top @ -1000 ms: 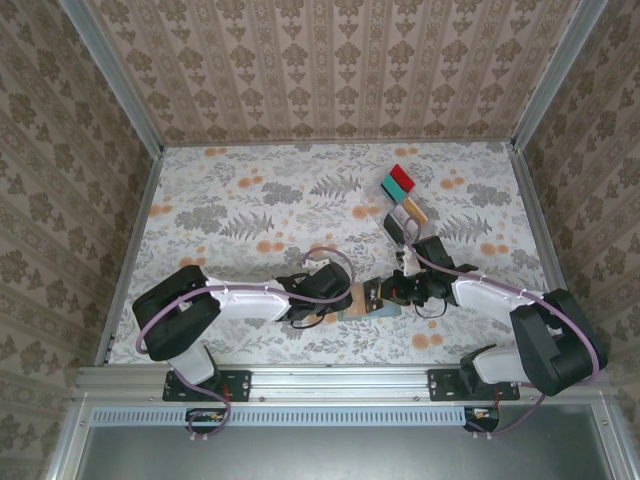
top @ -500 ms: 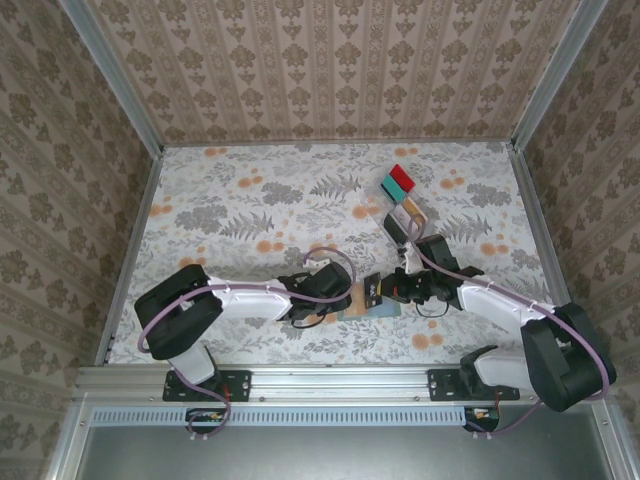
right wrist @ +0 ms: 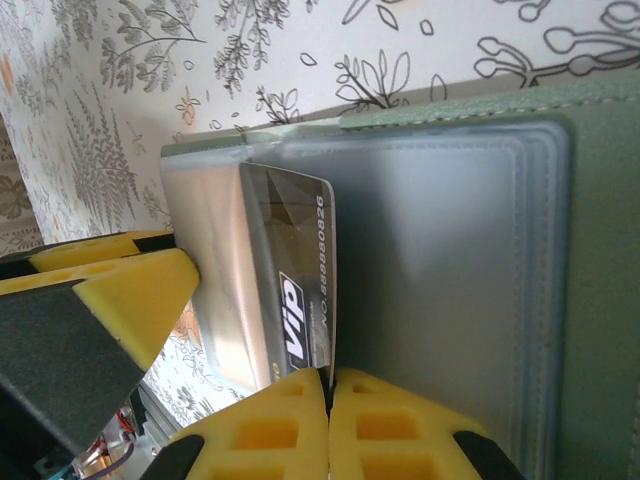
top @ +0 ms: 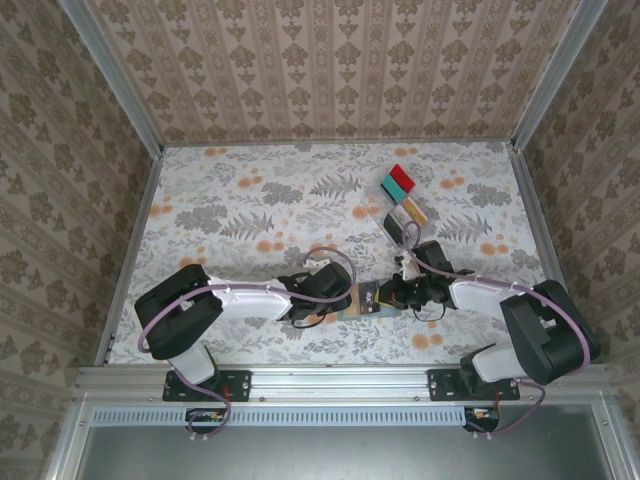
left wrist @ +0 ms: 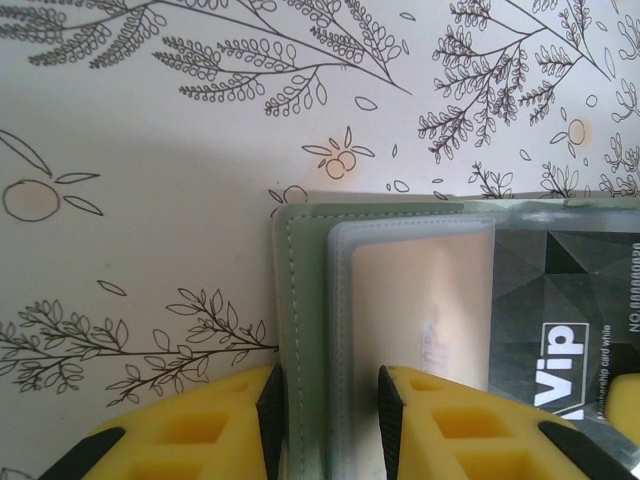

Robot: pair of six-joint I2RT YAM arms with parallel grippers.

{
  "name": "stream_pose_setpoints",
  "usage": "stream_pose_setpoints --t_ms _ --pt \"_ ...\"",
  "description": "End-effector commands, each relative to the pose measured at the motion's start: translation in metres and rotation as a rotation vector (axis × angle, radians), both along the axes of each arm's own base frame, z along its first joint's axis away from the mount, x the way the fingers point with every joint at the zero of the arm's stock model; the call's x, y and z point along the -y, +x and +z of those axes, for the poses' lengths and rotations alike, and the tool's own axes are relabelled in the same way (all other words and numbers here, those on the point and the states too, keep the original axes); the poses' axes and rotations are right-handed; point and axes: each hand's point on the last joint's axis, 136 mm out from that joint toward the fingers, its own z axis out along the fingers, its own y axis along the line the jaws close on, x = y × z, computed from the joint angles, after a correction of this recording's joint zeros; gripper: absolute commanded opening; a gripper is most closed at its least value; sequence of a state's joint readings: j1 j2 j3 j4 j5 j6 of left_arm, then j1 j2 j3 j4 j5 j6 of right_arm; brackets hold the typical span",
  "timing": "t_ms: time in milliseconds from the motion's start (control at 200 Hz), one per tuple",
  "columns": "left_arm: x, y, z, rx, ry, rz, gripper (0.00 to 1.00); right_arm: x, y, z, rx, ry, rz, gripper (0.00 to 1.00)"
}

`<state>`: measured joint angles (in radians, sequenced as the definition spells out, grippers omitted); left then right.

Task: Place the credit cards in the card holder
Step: Insert the credit card into the card slot.

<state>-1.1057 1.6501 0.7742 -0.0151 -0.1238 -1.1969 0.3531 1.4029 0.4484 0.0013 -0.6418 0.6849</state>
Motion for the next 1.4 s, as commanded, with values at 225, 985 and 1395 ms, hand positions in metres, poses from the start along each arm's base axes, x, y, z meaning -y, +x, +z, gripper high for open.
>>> stream_pose_setpoints --t_ms 225,985,1395 --pt "0.002 -0.007 -0.009 -0.042 0.020 -0.009 0.34 0.001 -0.009 -0.010 -0.041 -0.016 0.014 0.07" --pt "0.008 -0.006 -0.004 -0.029 0.003 -0.022 0.39 -0.025 -0.004 -0.003 -0.017 -0.017 0.074 0.12" --pt "0.003 -0.007 -0.006 -0.034 0.012 -0.010 0.40 -0.036 0.004 0.003 0.007 -0.056 0.045 0.16"
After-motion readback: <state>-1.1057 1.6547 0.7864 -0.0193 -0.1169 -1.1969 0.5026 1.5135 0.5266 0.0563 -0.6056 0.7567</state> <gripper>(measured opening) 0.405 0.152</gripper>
